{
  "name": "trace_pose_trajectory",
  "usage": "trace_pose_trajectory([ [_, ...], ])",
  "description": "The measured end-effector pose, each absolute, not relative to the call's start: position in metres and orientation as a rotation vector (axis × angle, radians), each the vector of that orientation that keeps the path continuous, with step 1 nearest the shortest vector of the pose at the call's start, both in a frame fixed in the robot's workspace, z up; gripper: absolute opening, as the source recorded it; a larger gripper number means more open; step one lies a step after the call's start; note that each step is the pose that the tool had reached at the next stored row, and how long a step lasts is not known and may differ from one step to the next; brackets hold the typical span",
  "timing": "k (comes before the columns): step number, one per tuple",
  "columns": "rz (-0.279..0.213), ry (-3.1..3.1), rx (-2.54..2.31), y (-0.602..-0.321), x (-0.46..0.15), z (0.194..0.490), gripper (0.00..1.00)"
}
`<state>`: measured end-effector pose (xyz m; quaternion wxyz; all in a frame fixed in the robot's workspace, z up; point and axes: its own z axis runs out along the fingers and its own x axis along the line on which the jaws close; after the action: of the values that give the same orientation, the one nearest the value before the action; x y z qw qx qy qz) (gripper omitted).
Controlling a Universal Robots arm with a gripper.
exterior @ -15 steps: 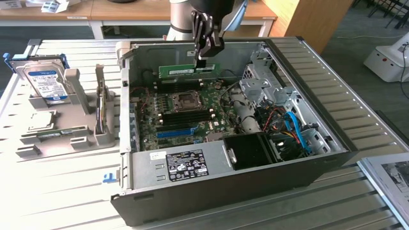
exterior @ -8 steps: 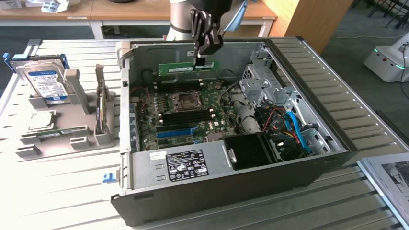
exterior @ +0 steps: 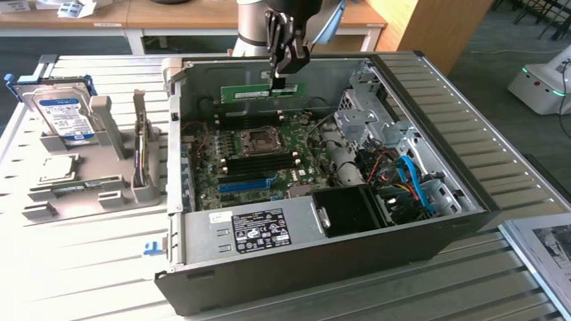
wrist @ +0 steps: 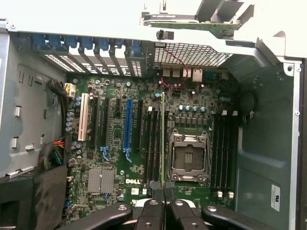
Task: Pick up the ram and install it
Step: 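Pick up the ram and move it above insertion slot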
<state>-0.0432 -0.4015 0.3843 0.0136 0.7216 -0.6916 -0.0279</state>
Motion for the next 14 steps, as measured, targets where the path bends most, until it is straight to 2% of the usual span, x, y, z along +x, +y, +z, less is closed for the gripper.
trace_pose_trajectory([
  [14, -0.086, -2.155, 2.248, -0.4015, -0.0433, 0.3765, 0.12],
])
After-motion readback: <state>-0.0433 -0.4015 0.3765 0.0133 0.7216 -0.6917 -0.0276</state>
